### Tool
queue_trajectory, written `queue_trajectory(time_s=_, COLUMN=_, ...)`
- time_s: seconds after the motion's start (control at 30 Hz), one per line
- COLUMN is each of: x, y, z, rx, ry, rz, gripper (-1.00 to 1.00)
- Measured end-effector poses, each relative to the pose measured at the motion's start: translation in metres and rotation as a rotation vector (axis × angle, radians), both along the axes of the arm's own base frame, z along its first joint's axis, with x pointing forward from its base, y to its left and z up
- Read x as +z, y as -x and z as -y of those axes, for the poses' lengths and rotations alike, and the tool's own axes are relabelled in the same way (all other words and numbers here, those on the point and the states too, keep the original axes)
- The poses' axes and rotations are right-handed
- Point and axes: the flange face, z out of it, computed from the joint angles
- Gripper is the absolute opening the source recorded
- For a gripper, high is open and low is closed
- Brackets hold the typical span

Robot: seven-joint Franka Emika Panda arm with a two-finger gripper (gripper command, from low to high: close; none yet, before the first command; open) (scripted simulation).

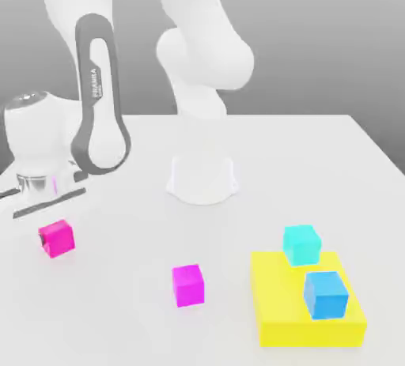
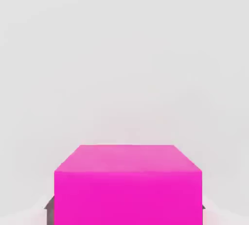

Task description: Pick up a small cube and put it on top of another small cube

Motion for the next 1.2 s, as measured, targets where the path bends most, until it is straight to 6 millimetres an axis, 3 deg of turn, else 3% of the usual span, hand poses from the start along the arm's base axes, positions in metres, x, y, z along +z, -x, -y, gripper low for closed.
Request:
queue_trajectory(time_s=0.23, x=0.053, y=-0.001, z=0.001, rx=0.0, ry=-0.001, rz=0.001, gripper=-1.0)
queue_trajectory(time_s=0.27, x=0.061, y=-0.007, z=-0.003, rx=0.026, ry=-0.001, rz=0.001, gripper=-1.0)
queue_trajectory(time_s=0.33, x=0.073, y=-0.05, z=-0.03, rx=0.205, ry=-0.002, rz=0.002, gripper=-1.0)
queue_trajectory(time_s=0.5, x=0.1, y=-0.148, z=-0.123, rx=0.697, ry=-0.001, rz=0.006, gripper=-1.0)
queue_trajectory(time_s=0.63, x=0.122, y=-0.202, z=-0.219, rx=1.084, ry=-0.002, rz=0.007, gripper=-1.0)
queue_trajectory(time_s=0.77, x=0.146, y=-0.225, z=-0.348, rx=1.505, ry=-0.001, rz=0.005, gripper=-1.0)
queue_trajectory(time_s=0.83, x=0.159, y=-0.221, z=-0.419, rx=1.727, ry=-0.001, rz=0.004, gripper=-1.0)
queue_trajectory(time_s=0.9, x=0.168, y=-0.21, z=-0.476, rx=1.912, ry=-0.001, rz=0.001, gripper=-1.0)
queue_trajectory(time_s=0.97, x=0.155, y=-0.199, z=-0.509, rx=2.005, ry=0.003, rz=-0.002, gripper=-1.0)
queue_trajectory(time_s=1.07, x=0.121, y=-0.212, z=-0.481, rx=1.947, ry=0.002, rz=-0.002, gripper=-1.0)
queue_trajectory(time_s=1.1, x=0.113, y=-0.212, z=-0.481, rx=1.946, ry=0.001, rz=-0.002, gripper=1.0)
queue_trajectory(time_s=1.2, x=0.113, y=-0.212, z=-0.481, rx=1.946, ry=0.001, rz=-0.002, gripper=1.0)
